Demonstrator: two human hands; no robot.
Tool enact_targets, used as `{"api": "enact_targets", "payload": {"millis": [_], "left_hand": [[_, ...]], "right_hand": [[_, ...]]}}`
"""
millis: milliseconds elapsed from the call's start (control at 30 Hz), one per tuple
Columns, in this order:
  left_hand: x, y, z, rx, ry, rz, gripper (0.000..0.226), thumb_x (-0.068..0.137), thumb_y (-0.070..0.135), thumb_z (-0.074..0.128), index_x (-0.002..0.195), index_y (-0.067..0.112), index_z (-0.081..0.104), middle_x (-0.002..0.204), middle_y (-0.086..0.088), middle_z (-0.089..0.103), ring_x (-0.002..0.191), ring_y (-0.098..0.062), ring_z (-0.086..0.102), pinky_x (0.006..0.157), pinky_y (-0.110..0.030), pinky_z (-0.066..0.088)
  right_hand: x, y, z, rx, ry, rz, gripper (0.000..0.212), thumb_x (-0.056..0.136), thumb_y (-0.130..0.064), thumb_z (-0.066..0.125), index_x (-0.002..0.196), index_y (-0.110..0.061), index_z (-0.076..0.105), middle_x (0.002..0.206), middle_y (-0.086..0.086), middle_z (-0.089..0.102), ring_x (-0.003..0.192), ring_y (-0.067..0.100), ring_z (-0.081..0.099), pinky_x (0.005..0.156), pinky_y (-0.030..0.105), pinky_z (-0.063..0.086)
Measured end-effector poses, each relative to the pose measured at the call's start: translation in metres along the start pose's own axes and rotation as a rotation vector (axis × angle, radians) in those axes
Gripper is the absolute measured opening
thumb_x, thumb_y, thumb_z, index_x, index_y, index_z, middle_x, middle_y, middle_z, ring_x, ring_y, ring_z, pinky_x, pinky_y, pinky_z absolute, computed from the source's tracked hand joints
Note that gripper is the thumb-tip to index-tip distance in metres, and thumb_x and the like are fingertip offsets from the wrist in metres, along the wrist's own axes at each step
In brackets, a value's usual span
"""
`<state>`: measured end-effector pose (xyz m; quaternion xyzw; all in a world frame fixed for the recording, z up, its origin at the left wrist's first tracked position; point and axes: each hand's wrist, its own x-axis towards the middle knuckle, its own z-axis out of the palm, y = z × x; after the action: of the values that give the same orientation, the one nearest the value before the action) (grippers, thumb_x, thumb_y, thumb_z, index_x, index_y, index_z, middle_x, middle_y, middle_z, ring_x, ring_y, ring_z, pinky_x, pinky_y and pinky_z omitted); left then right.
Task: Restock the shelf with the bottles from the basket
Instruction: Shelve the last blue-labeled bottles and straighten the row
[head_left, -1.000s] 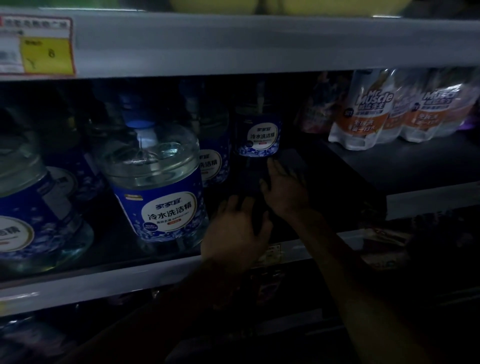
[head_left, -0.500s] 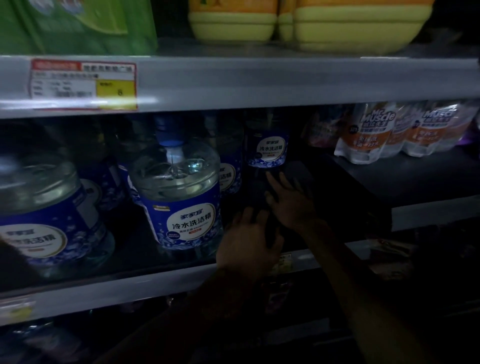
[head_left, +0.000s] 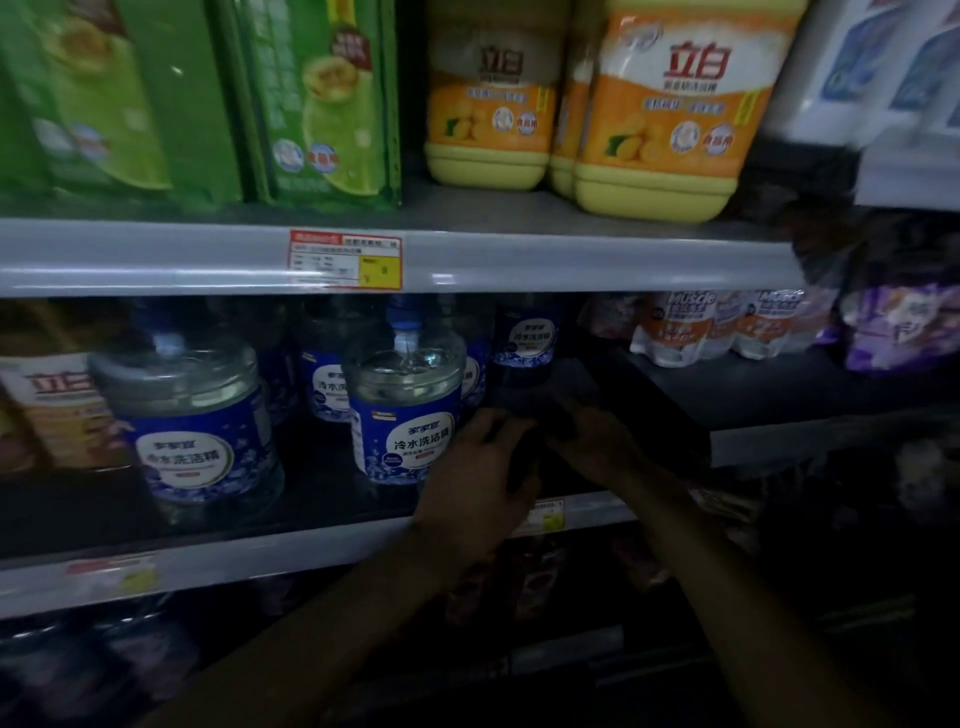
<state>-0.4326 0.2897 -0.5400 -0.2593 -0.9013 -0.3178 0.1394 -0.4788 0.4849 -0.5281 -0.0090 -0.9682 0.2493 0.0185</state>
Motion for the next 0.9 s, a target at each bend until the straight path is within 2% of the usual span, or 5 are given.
{"api": "enact_targets", "payload": {"millis": [333,500,633,767,900], "left_hand": [[-0.056,-0.011,-0.083,-0.016,0.242,-0.085,0.050,0.096,0.048,0.056,0.143,0.030,0.054,0.140,0.006,0.055,0.119,-0.020,0.060,0.084,-0.038,0.059],[-0.066,-0.029,-0.091,0.049,0.271,-0.144,0.056,0.094,0.045,0.066,0.144,0.027,0.049,0.138,0.000,0.051,0.118,-0.025,0.060,0.082,-0.040,0.060],[-0.062,-0.039,-0.091,-0.077,0.308,-0.251,0.061,0.090,0.038,0.076,0.139,0.022,0.042,0.137,-0.004,0.048,0.115,-0.024,0.061,0.076,-0.036,0.058],[-0.050,-0.057,-0.088,-0.311,0.328,-0.363,0.061,0.087,0.034,0.082,0.133,0.019,0.044,0.137,-0.005,0.055,0.116,-0.021,0.063,0.087,-0.036,0.059],[-0.037,-0.069,-0.084,-0.466,0.264,-0.398,0.061,0.084,0.029,0.086,0.134,0.022,0.051,0.129,0.010,0.061,0.108,-0.005,0.061,0.072,-0.002,0.050]], "right_hand": [[-0.081,-0.081,0.008,0.303,0.062,-0.132,0.067,0.092,-0.029,0.074,0.152,-0.028,0.043,0.148,-0.007,0.051,0.127,0.003,0.047,0.094,0.008,0.035],[-0.087,-0.110,0.030,0.460,0.046,-0.163,0.074,0.084,-0.033,0.081,0.148,-0.040,0.043,0.146,-0.014,0.053,0.131,0.008,0.051,0.107,0.032,0.045],[-0.077,-0.117,0.047,0.593,0.057,-0.083,0.068,0.083,-0.027,0.083,0.131,-0.049,0.040,0.117,-0.026,0.056,0.111,0.000,0.057,0.100,0.030,0.050],[-0.061,-0.115,0.061,0.669,0.019,-0.066,0.073,0.082,-0.019,0.085,0.130,-0.049,0.039,0.112,-0.028,0.056,0.109,0.001,0.060,0.094,0.026,0.053],[-0.047,-0.116,0.065,0.741,0.009,-0.061,0.077,0.073,-0.014,0.090,0.130,-0.041,0.046,0.121,-0.014,0.064,0.109,0.003,0.064,0.086,0.023,0.057]]}}
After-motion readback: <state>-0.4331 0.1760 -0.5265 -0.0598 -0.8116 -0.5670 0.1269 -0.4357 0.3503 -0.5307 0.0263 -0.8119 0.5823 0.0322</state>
